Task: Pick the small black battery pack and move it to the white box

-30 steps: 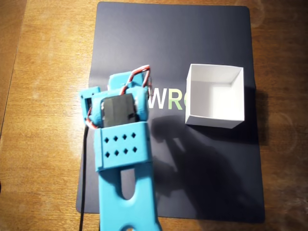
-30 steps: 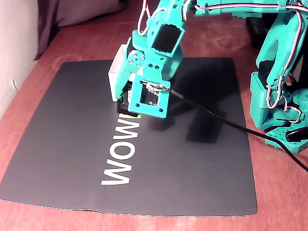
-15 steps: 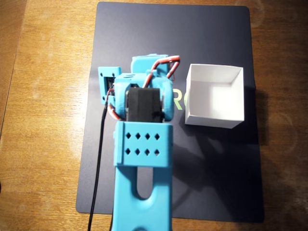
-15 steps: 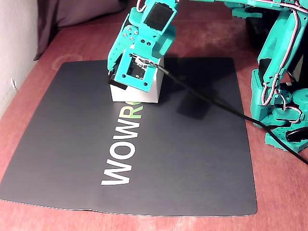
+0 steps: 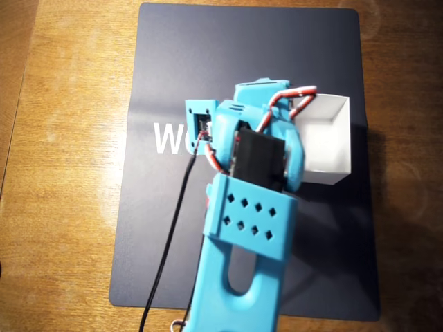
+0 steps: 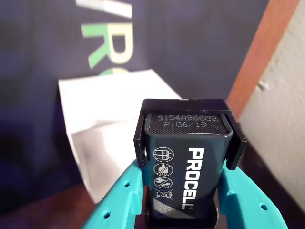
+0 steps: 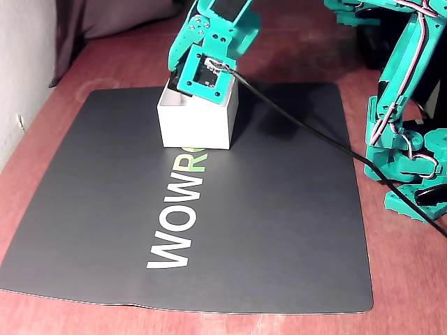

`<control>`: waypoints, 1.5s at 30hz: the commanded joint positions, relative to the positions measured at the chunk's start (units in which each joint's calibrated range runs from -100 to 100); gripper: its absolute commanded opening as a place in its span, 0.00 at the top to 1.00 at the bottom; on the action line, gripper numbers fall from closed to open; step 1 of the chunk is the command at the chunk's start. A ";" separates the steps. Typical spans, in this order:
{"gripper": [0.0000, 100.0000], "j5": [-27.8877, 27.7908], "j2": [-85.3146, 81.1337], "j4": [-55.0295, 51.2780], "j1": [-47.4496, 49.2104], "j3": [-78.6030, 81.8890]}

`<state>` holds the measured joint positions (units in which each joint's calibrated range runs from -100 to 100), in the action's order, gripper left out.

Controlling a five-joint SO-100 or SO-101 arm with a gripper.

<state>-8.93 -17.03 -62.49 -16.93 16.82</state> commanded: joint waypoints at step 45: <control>0.90 2.88 6.21 9.47 -18.20 -5.07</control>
<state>-6.41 -11.36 -54.56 -37.70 15.45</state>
